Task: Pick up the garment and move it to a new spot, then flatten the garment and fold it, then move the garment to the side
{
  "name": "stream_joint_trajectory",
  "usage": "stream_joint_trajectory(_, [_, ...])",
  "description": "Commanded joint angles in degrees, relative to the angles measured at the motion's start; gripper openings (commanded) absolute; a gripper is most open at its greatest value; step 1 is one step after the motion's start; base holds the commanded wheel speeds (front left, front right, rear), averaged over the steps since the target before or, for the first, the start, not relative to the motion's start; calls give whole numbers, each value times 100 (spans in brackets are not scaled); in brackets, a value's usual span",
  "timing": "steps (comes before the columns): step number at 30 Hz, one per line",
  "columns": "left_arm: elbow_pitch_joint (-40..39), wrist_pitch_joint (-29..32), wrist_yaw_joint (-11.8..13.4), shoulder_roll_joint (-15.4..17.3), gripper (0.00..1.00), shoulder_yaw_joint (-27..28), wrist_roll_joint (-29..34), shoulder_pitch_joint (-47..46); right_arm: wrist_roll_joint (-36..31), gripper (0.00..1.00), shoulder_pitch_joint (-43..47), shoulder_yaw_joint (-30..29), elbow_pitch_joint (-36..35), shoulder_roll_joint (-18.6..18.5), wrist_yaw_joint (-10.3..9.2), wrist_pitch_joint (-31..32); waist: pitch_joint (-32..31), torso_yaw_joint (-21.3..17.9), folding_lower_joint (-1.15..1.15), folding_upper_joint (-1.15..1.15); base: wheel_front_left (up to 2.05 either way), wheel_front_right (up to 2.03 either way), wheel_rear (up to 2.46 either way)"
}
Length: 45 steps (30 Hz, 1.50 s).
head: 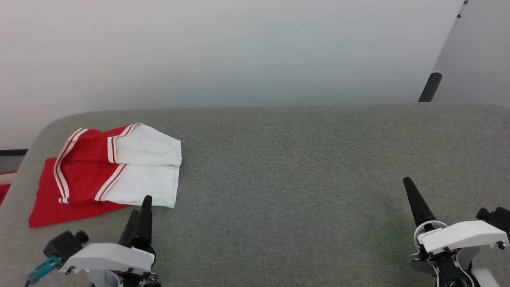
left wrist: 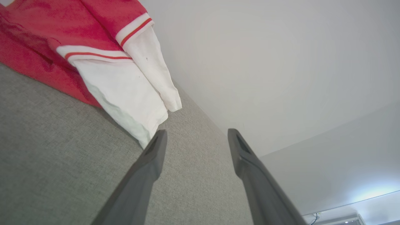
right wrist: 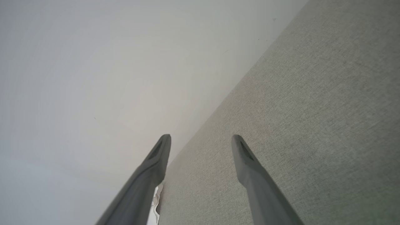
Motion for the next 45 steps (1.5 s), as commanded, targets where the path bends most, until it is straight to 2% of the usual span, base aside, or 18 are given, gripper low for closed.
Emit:
stream_joint_trajectory(1, [-129,-62,43,75,100,-23,300,-122,-248,100,-219,90,-10,-97,2,-75,-1,-2,0,0,0,0,0])
stream_joint_trajectory(9, [-188,-199,126,178,100,-101,1110,-77,-1045,100,-379,188,122,-225,2,-239,-4,-3,0,0,0,0,0])
stream_joint_trajectory(22, [-334,-434,298,338,100,-241,2307,-169,-2419,100,-477,-63,180,-231,3,-485,-3,2,0,0,0,0,0])
stream_joint_trajectory(45, [-321,-785,404,513,100,-386,3736,-149,-4197,100,-545,-211,304,-231,3,-787,-44,-4,0,0,0,0,0])
